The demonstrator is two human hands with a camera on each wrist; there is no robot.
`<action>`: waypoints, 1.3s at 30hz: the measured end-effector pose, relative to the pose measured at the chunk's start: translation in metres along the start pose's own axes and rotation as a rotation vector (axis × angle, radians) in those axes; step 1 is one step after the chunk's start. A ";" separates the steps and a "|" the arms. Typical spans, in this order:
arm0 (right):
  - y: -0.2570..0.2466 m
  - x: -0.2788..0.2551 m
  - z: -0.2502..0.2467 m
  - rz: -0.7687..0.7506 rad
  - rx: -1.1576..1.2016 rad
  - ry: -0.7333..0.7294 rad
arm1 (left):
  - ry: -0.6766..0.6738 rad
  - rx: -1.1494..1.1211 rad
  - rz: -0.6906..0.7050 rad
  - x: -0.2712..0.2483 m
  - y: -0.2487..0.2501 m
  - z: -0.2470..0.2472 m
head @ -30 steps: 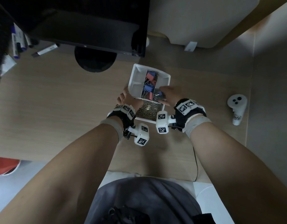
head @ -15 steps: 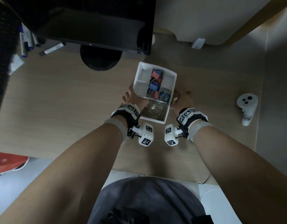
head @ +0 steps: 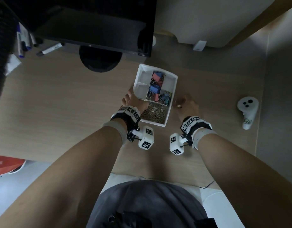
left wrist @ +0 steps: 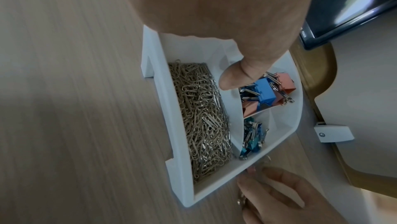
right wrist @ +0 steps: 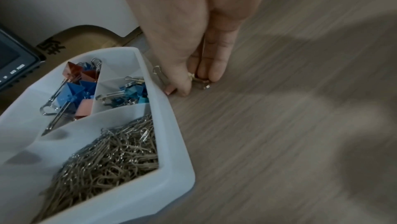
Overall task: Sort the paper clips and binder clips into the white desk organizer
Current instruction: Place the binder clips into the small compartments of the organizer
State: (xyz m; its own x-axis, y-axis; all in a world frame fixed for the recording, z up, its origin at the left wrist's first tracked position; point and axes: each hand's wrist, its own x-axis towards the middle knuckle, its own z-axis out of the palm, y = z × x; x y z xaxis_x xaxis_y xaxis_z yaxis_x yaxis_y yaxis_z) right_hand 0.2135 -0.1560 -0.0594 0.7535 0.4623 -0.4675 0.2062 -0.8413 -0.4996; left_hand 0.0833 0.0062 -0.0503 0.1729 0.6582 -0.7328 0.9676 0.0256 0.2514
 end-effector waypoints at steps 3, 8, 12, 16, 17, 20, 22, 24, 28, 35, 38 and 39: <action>-0.003 -0.001 0.002 -0.058 -0.069 -0.082 | 0.000 -0.010 0.011 0.000 -0.001 0.000; -0.004 0.009 0.011 -0.023 -0.148 -0.033 | 0.004 -0.085 0.013 -0.001 -0.003 -0.002; -0.008 0.011 0.014 0.069 -0.123 0.018 | 0.007 -0.101 0.024 -0.002 -0.004 -0.003; -0.008 0.017 0.017 0.009 -0.104 0.013 | 0.007 -0.115 0.010 -0.003 -0.002 -0.002; -0.009 0.017 0.016 -0.007 -0.141 0.006 | 0.014 -0.119 0.012 -0.003 -0.002 -0.002; -0.010 0.015 0.017 0.014 -0.201 0.025 | 0.017 -0.120 0.007 -0.003 -0.001 -0.002; -0.012 0.013 0.019 0.052 -0.190 0.055 | 0.009 -0.124 0.006 -0.003 -0.002 -0.002; -0.010 0.012 0.018 0.060 -0.183 0.070 | -0.001 -0.126 0.009 -0.003 -0.002 -0.003; -0.003 0.012 0.016 0.027 -0.097 0.054 | -0.011 -0.127 0.007 -0.005 -0.001 -0.004; 0.004 0.001 0.008 0.068 -0.061 -0.044 | -0.009 -0.134 0.007 -0.007 0.000 -0.004; 0.015 -0.008 0.003 0.105 -0.011 -0.045 | 0.002 -0.158 -0.004 -0.009 0.000 -0.005; 0.015 -0.010 0.001 0.105 0.015 -0.031 | 0.009 -0.156 -0.007 -0.009 0.001 -0.005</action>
State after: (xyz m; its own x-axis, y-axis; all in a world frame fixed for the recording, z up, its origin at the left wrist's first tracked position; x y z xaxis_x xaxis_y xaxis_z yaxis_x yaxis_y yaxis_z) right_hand 0.2088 -0.1733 -0.0629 0.7504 0.3803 -0.5406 0.1171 -0.8815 -0.4575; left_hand 0.0814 0.0039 -0.0403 0.1639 0.6646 -0.7290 0.9281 0.1466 0.3424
